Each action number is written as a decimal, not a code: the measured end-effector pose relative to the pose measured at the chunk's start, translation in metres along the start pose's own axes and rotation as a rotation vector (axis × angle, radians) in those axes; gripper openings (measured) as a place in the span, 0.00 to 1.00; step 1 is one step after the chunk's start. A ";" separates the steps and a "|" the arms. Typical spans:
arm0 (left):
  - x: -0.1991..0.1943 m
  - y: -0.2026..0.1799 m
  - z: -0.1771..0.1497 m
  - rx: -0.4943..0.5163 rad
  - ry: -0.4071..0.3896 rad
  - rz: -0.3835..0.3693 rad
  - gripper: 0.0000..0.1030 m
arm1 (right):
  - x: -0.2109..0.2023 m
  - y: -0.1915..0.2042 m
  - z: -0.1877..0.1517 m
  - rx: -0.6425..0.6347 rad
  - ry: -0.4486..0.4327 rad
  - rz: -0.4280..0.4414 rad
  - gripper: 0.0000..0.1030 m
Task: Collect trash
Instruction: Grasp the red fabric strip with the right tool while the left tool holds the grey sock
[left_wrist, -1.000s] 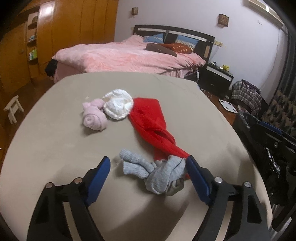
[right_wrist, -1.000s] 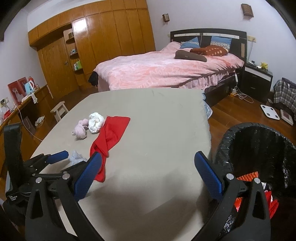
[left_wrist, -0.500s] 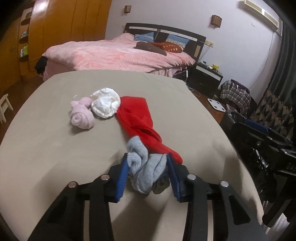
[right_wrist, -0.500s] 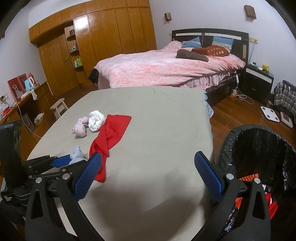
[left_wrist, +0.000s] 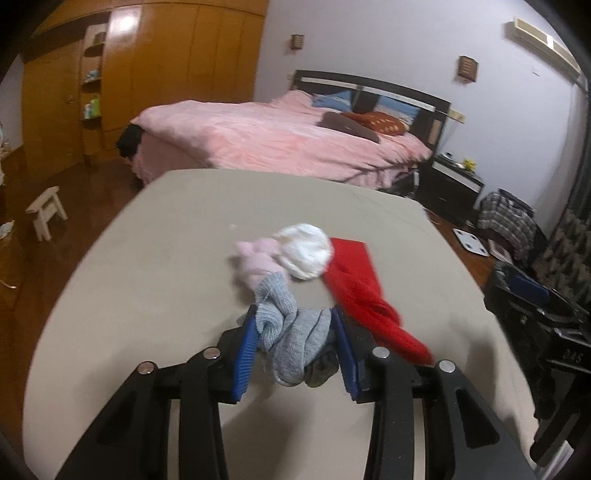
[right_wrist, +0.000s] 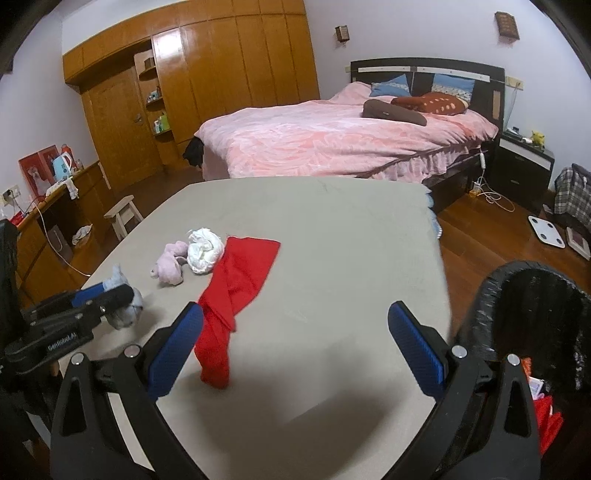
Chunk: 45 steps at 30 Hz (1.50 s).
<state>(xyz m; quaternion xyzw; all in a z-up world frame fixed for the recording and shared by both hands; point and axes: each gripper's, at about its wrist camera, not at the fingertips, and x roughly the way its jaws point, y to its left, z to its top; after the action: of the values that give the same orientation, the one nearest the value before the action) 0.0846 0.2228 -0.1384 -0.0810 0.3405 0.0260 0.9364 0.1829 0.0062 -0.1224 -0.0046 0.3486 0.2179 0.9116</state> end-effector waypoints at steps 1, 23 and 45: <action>0.001 0.005 0.002 -0.007 -0.001 0.012 0.38 | 0.006 0.004 0.002 0.001 0.004 0.003 0.95; 0.010 0.045 0.004 -0.063 -0.004 0.111 0.38 | 0.098 0.055 0.009 -0.038 0.163 0.014 0.74; 0.002 0.029 0.012 -0.046 -0.015 0.108 0.38 | 0.067 0.056 0.009 -0.011 0.171 0.143 0.10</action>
<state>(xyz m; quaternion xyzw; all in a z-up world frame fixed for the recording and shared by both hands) 0.0908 0.2536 -0.1351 -0.0840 0.3366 0.0851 0.9340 0.2106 0.0845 -0.1507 -0.0034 0.4234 0.2830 0.8606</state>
